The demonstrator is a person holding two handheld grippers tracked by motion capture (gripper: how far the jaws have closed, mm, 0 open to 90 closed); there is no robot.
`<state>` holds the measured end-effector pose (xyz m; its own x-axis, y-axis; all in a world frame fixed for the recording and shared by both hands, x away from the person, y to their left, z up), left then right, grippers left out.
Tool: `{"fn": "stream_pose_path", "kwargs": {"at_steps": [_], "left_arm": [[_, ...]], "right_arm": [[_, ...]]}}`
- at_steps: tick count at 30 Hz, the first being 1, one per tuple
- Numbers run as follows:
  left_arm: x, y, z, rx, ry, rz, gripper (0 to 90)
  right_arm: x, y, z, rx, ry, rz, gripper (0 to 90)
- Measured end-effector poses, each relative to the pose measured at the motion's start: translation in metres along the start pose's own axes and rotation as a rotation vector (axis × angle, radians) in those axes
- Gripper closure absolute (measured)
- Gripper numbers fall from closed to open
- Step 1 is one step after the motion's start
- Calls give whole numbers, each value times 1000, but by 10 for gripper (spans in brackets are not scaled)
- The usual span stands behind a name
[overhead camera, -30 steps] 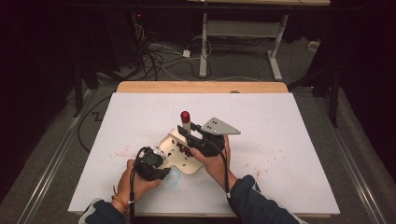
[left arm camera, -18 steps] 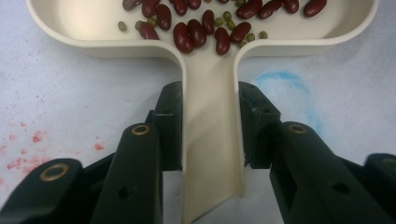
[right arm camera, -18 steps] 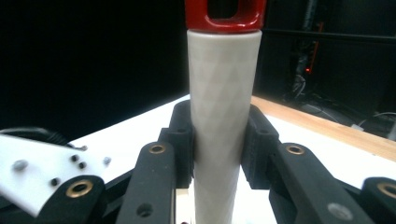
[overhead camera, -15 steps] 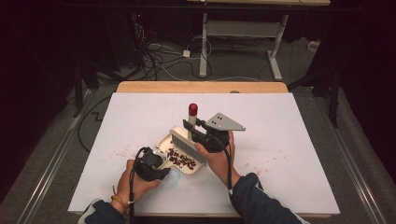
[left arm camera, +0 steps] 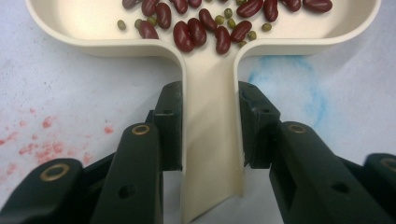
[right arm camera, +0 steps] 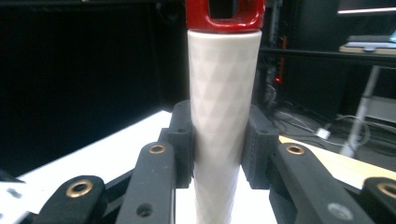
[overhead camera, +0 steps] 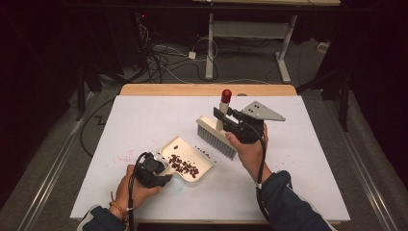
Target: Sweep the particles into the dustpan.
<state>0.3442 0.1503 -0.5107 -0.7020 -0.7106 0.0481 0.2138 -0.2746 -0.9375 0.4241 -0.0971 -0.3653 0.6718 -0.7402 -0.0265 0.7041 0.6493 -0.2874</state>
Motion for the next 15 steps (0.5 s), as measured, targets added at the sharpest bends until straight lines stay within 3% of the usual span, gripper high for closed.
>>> {"fn": "stream_pose_path", "kwargs": {"at_steps": [8,12,15], "left_arm": [[3,-2,-5,-15,34,-8,635],[8,-2,-6,-20,46,-23,634],[10,-2,-5,-26,46,-18,634]], "right_arm": [[15,9,-30,-73,-64,-109,701],[5,12,-38,-74,-112,-131,701],[-12,14,-41,-73,-117,-94,700]]}}
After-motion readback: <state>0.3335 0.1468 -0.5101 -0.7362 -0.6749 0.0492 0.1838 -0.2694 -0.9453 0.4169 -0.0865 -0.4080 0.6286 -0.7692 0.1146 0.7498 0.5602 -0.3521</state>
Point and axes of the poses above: each handheld gripper's, and its own axes: y roughly forward along the jaws, z roughly out of its top, x roughly to its right, the point moved 5 cm from there along y, roughly forward along the jaws, and after that the axes turned 7 degrees about -x, right-handed, at the moved point
